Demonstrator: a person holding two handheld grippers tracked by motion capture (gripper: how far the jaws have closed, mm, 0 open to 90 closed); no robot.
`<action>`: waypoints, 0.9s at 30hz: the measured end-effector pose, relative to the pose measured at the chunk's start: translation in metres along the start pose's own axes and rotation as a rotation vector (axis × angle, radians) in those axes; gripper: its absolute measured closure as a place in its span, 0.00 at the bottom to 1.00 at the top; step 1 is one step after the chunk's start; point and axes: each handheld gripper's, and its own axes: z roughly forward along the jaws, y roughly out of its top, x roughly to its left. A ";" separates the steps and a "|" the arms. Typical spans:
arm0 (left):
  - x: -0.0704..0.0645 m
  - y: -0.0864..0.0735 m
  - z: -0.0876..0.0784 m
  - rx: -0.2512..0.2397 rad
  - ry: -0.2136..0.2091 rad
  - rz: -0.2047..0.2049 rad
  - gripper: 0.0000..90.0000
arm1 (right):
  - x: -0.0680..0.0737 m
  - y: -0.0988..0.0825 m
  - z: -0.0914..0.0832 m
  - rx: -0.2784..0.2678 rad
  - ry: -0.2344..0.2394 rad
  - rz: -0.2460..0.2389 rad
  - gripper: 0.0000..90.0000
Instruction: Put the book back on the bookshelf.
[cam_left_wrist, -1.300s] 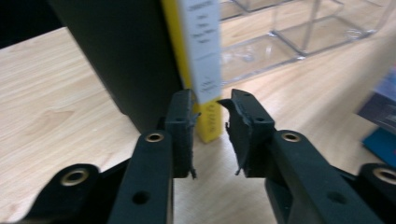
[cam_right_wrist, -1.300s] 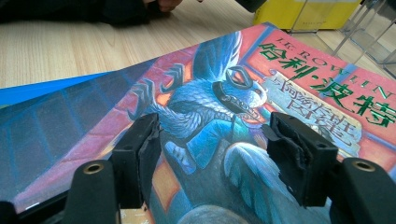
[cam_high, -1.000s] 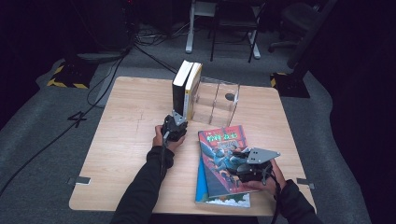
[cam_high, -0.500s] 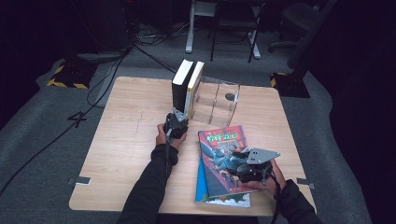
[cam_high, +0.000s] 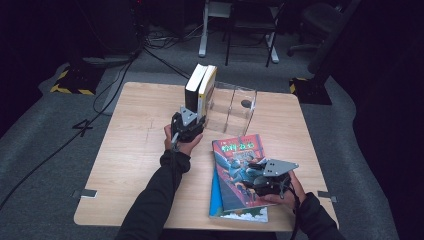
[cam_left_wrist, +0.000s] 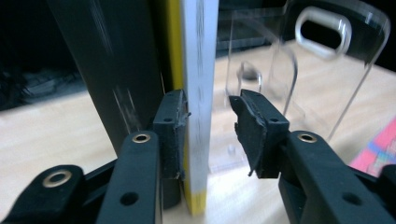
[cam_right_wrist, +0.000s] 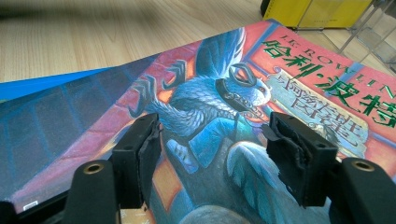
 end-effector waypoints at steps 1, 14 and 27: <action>-0.001 0.006 -0.001 -0.016 0.002 -0.007 0.69 | 0.000 0.000 0.000 0.000 0.000 0.001 0.40; -0.002 0.024 0.017 0.040 0.089 -0.037 0.81 | -0.001 -0.001 -0.001 0.007 0.003 0.004 0.40; 0.002 -0.008 0.019 -0.206 0.095 -0.053 0.85 | 0.001 -0.001 0.001 0.006 0.021 0.000 0.40</action>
